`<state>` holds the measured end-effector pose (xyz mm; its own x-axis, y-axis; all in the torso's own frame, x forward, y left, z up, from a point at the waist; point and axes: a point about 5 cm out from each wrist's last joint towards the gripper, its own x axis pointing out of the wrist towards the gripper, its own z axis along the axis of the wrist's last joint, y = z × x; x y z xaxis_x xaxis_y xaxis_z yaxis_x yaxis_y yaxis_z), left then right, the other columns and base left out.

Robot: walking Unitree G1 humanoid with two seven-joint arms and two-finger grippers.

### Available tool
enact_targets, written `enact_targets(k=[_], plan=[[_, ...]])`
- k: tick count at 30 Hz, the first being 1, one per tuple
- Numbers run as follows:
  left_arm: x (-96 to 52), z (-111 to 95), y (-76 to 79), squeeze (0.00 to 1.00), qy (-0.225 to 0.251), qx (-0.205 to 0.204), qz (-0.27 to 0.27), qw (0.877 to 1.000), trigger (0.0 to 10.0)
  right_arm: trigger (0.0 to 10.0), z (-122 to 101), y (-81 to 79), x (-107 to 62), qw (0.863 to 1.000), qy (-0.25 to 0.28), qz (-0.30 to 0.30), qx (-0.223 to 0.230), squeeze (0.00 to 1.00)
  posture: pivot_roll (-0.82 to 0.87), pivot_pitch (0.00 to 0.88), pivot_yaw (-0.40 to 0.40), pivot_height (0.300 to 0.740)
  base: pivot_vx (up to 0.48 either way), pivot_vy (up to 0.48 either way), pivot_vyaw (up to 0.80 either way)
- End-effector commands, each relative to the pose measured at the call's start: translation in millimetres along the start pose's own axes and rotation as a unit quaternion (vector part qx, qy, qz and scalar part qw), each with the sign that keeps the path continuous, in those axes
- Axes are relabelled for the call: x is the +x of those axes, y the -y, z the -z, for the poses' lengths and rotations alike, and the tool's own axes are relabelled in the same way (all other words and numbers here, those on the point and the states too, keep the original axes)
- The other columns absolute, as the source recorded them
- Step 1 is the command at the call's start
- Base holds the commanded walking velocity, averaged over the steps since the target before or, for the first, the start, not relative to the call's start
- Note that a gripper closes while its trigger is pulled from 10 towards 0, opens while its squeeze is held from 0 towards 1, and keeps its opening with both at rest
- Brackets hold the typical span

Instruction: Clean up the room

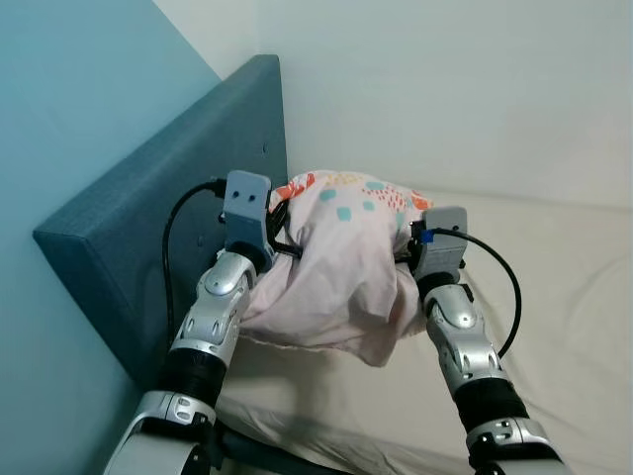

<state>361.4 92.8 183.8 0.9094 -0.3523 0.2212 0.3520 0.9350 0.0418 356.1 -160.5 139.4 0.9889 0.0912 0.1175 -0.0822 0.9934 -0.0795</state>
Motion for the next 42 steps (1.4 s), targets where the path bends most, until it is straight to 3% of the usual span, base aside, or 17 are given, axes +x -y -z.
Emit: enact_targets(k=[1, 14, 24, 27, 33, 39, 40, 41, 42], plan=[[1.3, -14.4, 9.0, 0.00, 0.051, 0.028, 0.030, 0.998, 10.0, 10.0, 0.9, -12.4, -1.6, 1.000, 0.013, -0.018, 0.000, 0.00, 0.03, 0.043, 0.028, 0.695, 0.000, 0.000, 0.00], [-5.4, 7.8, 14.7, 0.00, 0.014, 0.047, 0.049, 0.998, 10.0, 10.0, 17.7, -17.7, -10.9, 1.000, -0.008, -0.019, 0.006, 0.00, 0.03, 0.048, 0.035, 0.650, 0.000, 0.000, 0.00], [-4.0, 9.2, 20.1, 0.00, 0.008, 0.046, 0.063, 0.997, 10.0, 10.0, 20.6, -15.1, -12.1, 1.000, -0.012, -0.010, 0.016, 0.00, 0.03, 0.041, 0.042, 0.620, 0.000, 0.000, 0.00], [-4.5, 10.1, 22.2, 0.00, 0.007, 0.047, 0.070, 0.996, 10.0, 10.0, 24.5, -11.9, -14.4, 0.999, -0.017, 0.005, 0.037, 0.00, 0.03, 0.043, 0.047, 0.607, 0.000, 0.000, 0.00], [-7.2, 16.3, 25.9, 0.00, -0.008, 0.052, 0.086, 0.995, 10.0, 10.0, 33.7, -4.0, -21.7, 0.998, -0.037, 0.023, 0.035, 0.00, 0.03, 0.067, 0.054, 0.607, 0.000, 0.000, 0.00], [-7.2, 25.4, 23.4, 0.00, -0.028, 0.074, 0.091, 0.993, 10.0, 10.0, 40.7, 3.0, -26.6, 0.997, -0.048, 0.046, 0.038, 0.00, 0.04, 0.103, 0.054, 0.607, 0.000, 0.000, 0.00], [-3.4, 26.2, 18.2, 0.00, -0.030, 0.092, 0.091, 0.991, 10.0, 10.0, 46.6, 5.6, -26.9, 0.996, -0.062, 0.058, 0.039, 0.00, 0.04, 0.162, 0.053, 0.607, 0.000, 0.000, 0.00], [-3.4, 26.2, 18.2, 0.00, -0.030, 0.092, 0.091, 0.991, 10.0, 10.0, 46.6, 5.6, -26.9, 0.996, -0.062, 0.058, 0.039, 0.00, 0.04, 0.162, 0.053, 0.607, 0.000, 0.000, 0.00], [2.5, 25.2, 11.7, 0.00, -0.035, 0.118, 0.087, 0.989, 10.0, 10.0, 50.9, 7.6, -25.2, 0.994, -0.076, 0.068, 0.040, 0.00, 0.04, 0.184, 0.051, 0.607, 0.000, 0.000, 0.00]])
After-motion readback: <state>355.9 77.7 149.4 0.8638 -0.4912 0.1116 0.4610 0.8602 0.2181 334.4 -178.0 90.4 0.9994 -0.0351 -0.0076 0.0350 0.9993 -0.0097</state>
